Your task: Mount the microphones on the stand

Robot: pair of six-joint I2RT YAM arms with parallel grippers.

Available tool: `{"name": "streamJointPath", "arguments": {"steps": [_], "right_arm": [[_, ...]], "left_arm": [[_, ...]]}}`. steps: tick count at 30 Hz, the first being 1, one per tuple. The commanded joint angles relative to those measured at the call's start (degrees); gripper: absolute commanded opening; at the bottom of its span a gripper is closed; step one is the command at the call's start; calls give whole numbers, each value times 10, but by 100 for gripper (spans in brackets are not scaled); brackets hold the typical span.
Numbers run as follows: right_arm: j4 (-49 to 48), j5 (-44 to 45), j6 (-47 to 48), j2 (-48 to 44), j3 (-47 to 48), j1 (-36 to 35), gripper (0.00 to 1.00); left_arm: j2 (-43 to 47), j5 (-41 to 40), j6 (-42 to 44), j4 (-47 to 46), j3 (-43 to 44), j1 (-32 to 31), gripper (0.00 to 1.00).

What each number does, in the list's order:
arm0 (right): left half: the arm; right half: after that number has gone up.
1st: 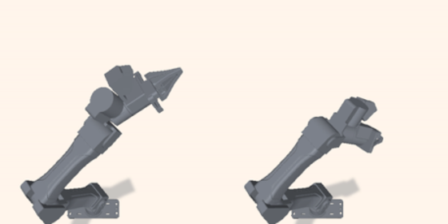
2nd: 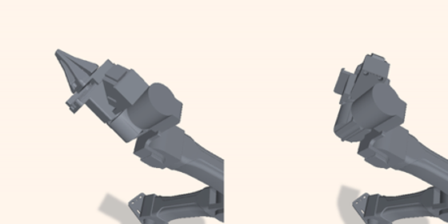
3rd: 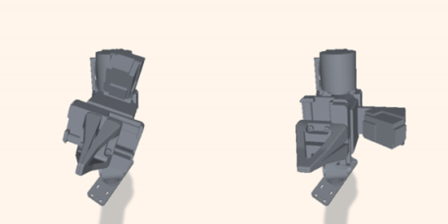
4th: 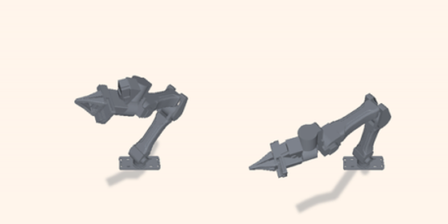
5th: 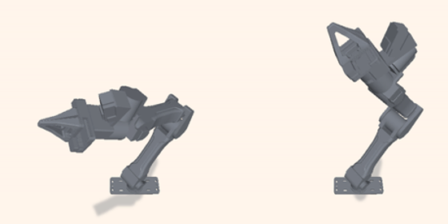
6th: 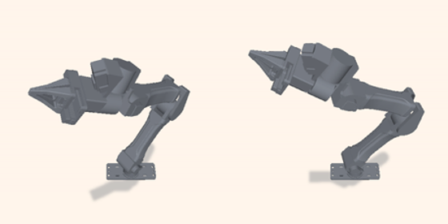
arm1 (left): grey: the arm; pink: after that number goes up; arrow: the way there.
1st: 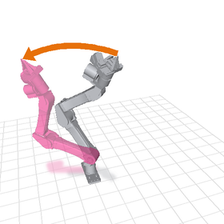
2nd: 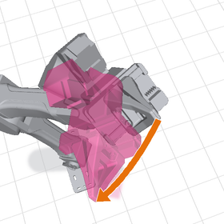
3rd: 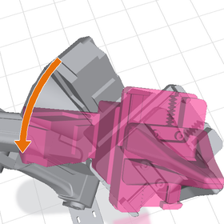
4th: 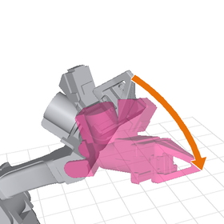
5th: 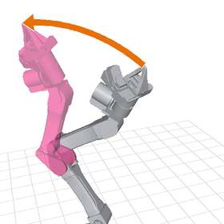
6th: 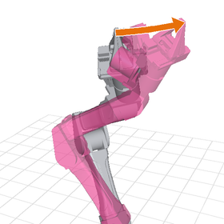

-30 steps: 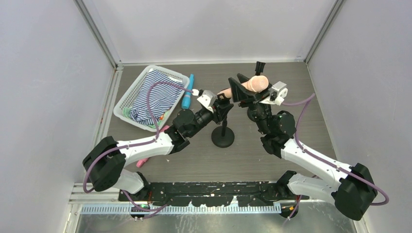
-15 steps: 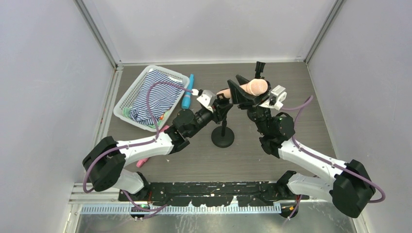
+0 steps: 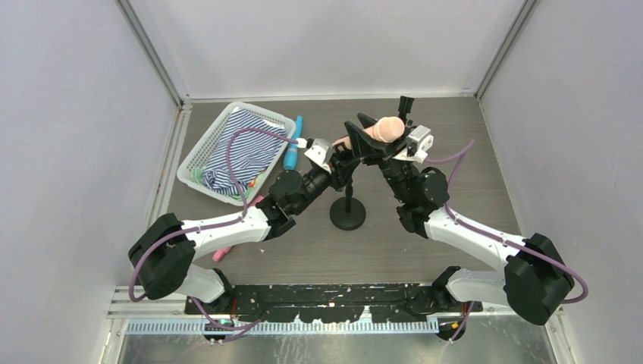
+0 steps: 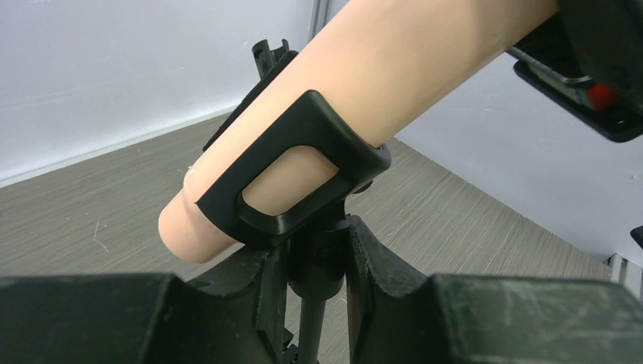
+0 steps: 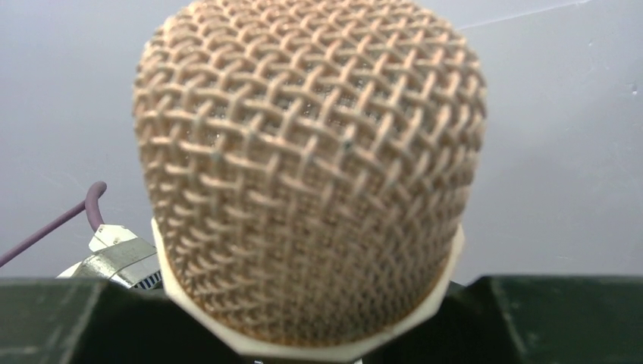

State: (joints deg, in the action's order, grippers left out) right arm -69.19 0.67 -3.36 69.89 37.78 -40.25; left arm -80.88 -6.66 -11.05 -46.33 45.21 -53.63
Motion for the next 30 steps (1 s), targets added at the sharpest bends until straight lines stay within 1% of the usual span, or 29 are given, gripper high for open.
{"name": "streamJointPath", "arguments": {"steps": [1, 16, 30], "right_arm": [[262, -51, 34, 91, -50, -5, 1], [215, -59, 0, 188, -29, -3, 1], [194, -56, -7, 222, -43, -2, 1]], "left_arm": [[3, 80, 23, 32, 13, -35, 0], [2, 81, 29, 35, 18, -39, 0], [4, 76, 27, 34, 14, -39, 0]]}}
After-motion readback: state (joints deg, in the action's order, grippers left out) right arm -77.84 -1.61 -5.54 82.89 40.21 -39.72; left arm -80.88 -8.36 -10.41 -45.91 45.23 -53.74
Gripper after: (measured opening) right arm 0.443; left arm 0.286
